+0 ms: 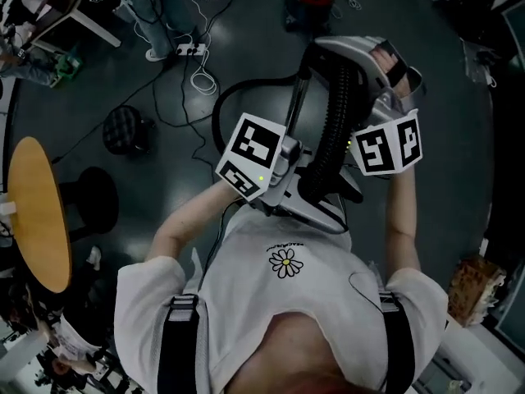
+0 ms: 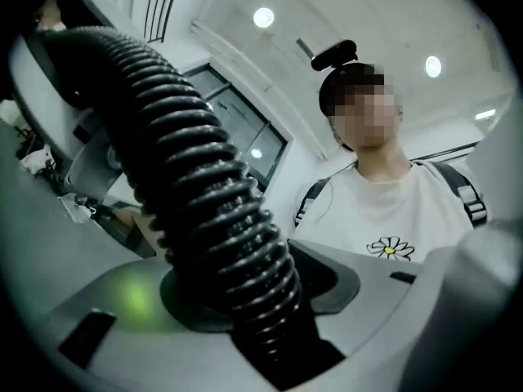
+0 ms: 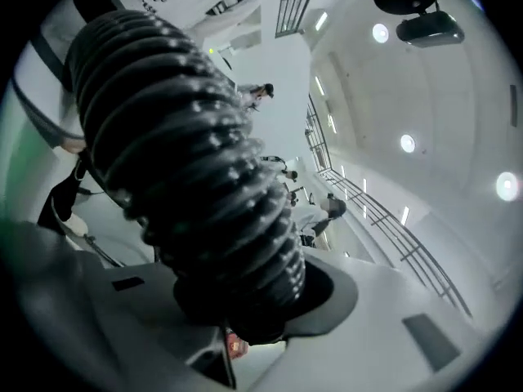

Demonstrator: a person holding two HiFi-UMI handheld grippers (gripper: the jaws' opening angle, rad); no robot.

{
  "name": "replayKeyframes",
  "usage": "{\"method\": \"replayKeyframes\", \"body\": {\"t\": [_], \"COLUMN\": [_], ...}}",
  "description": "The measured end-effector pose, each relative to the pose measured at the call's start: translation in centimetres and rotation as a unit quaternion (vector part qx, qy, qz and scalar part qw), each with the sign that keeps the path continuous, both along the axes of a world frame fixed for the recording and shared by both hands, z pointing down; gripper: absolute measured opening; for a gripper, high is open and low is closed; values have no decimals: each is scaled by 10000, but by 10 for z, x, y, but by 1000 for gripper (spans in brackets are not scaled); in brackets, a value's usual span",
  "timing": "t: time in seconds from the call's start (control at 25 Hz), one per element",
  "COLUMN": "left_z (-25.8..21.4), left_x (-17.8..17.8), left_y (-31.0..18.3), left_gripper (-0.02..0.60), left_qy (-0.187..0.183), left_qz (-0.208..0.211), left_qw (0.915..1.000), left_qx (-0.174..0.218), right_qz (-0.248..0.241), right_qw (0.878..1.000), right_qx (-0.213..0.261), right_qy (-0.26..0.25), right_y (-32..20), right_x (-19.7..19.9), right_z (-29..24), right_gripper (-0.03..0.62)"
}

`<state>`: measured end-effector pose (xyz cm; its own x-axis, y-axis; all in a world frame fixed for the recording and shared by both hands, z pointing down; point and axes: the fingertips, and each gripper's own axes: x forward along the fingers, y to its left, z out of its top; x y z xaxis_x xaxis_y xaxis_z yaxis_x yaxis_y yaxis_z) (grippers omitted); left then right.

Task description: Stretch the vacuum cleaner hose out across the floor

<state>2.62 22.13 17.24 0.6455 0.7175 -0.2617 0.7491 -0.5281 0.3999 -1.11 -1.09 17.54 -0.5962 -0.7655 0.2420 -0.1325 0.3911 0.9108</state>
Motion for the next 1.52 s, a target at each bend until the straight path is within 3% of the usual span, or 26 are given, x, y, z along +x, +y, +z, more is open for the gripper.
{"method": "replayKeyframes", "body": {"t": [0.12, 0.2, 0.44, 0.6, 0.68, 0.76, 0.88, 1.08, 1.4, 1.52], "left_z": [-5, 1, 13, 8, 11, 15, 17, 10, 14, 22], "left_x": [-8, -5, -33, -65, -72, -77, -85, -103, -90, -80], "left_y": [21, 43, 130, 196, 230, 275, 335, 385, 417, 435], "left_gripper": [209, 209, 209, 210, 209, 209, 209, 210, 210, 209], "left_qy": [200, 242, 310, 479, 478, 361, 239, 181, -198, -397], "left_qz": [-230, -475, -984, -1178, -1108, -976, -870, -592, -338, -317], "left_qw": [9993, 9986, 9946, 9898, 9894, 9893, 9874, 9926, 9925, 9939], "left_qx": [-238, -62, -116, -640, -814, -1024, -1298, -1044, -1160, -983], "right_qz": [162, -64, -426, -523, -338, -18, 156, -35, 409, 381], "right_qw": [9996, 9992, 9972, 9843, 9720, 9634, 9555, 9378, 9473, 9449], "right_qx": [-157, -211, 273, 3, -335, -789, -1517, -2258, -2059, -2007], "right_qy": [-143, -333, -548, -1686, -2299, -2562, -2524, -2638, -2419, -2557], "right_y": [20, 40, 132, 207, 243, 292, 364, 421, 452, 465], "right_x": [-11, -23, -55, -74, -68, -60, -63, -76, -45, -29], "right_z": [15, 25, 42, 53, 66, 87, 113, 112, 110, 112], "right_gripper": [138, 138, 138, 141, 152, 172, 176, 193, 204, 224]}}
